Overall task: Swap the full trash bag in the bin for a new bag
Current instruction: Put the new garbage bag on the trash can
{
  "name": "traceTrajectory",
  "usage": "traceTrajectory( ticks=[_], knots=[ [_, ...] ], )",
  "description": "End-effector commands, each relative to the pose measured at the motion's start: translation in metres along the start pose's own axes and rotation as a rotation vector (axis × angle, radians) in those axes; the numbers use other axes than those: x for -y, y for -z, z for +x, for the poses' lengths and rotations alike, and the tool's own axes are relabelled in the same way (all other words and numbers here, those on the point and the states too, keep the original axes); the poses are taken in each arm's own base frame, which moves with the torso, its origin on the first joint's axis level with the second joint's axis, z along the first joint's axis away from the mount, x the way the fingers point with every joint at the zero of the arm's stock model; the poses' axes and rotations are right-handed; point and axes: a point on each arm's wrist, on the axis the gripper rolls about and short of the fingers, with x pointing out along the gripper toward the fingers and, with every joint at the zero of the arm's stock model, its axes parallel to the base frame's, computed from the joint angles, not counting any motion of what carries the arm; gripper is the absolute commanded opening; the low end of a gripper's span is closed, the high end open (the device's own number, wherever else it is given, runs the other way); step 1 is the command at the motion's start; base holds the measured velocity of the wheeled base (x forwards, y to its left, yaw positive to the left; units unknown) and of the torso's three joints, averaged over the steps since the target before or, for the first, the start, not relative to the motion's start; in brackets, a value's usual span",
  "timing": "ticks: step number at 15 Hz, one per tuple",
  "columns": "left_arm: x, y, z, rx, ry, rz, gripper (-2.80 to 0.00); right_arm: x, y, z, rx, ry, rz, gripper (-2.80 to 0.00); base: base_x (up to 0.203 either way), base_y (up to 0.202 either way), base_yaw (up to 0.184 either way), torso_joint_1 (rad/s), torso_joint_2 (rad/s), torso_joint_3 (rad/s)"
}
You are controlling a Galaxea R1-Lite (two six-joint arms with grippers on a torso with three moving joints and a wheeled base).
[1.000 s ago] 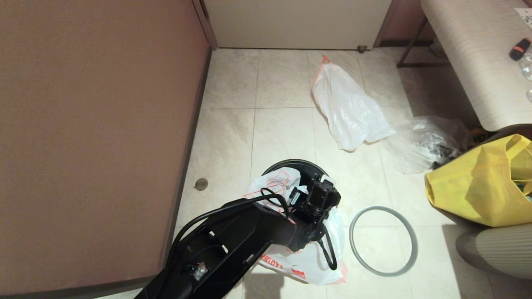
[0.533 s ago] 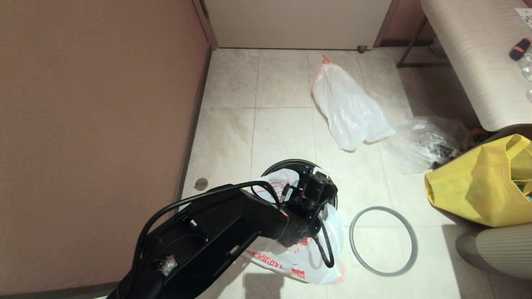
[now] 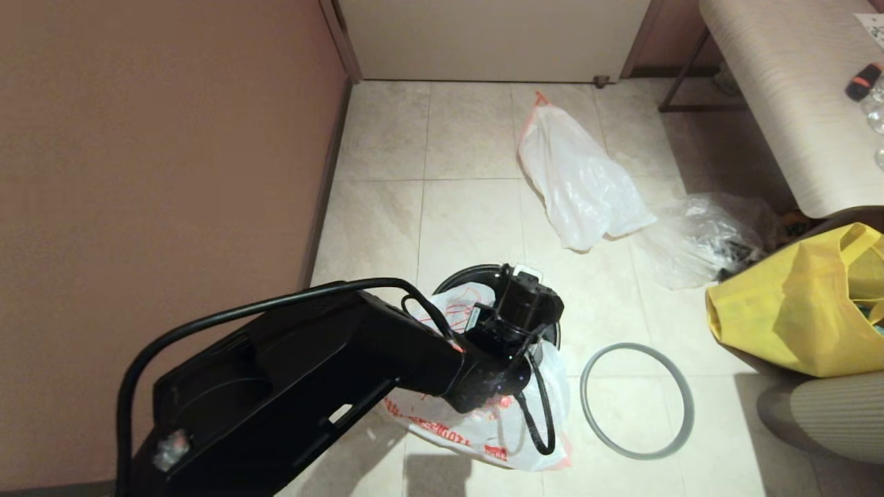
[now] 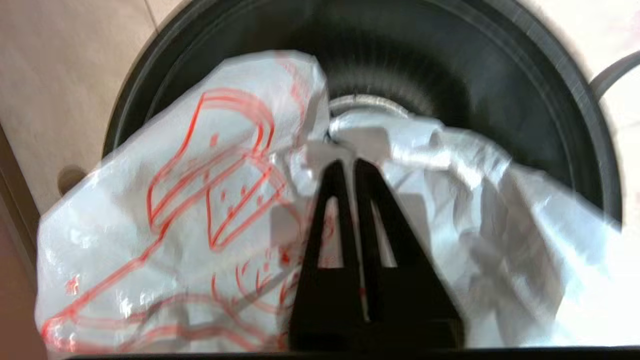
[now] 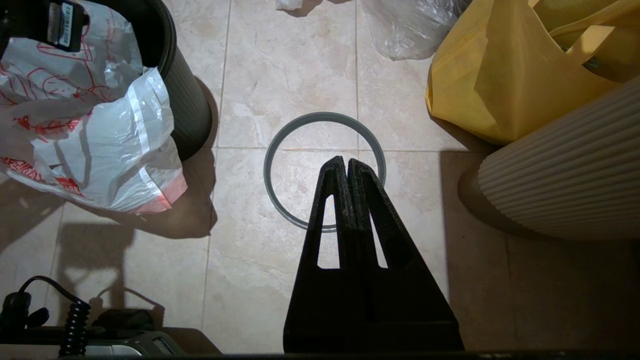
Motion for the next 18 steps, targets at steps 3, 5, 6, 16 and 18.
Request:
traceTrajectory(
  ticks=[3,5,6,16,18],
  knots=[
    [-0.026,0.031,-0.036,-0.119,0.004,0.058,-2.8,0.0,0.0,0.0,-0.002,0.001,-0.001,-2.8,0.0,0.0,0.0,0.0,0.0,0.0],
    [-0.049,0.051,-0.061,-0.197,0.02,0.092,-2.8,0.0,0.0,0.0,-0.002,-0.001,-0.001,-2.8,0.0,0.0,0.0,0.0,0.0,0.0],
    [-0.061,0.055,-0.069,-0.218,0.022,0.08,-2.8,0.0,0.0,0.0,-0.002,-0.001,-0.001,-2.8,0.0,0.0,0.0,0.0,0.0,0.0],
    [-0.103,0.117,-0.092,-0.429,0.027,0.333,-2.8,0.0,0.0,0.0,-0.002,-0.001,-0.001,-2.8,0.0,0.0,0.0,0.0,0.0,0.0],
    [-0.101,0.121,-0.083,-0.448,0.136,0.356,-2.8,0.0,0.0,0.0,-0.002,-0.001,-0.001,-2.8,0.0,0.0,0.0,0.0,0.0,0.0]
  ],
)
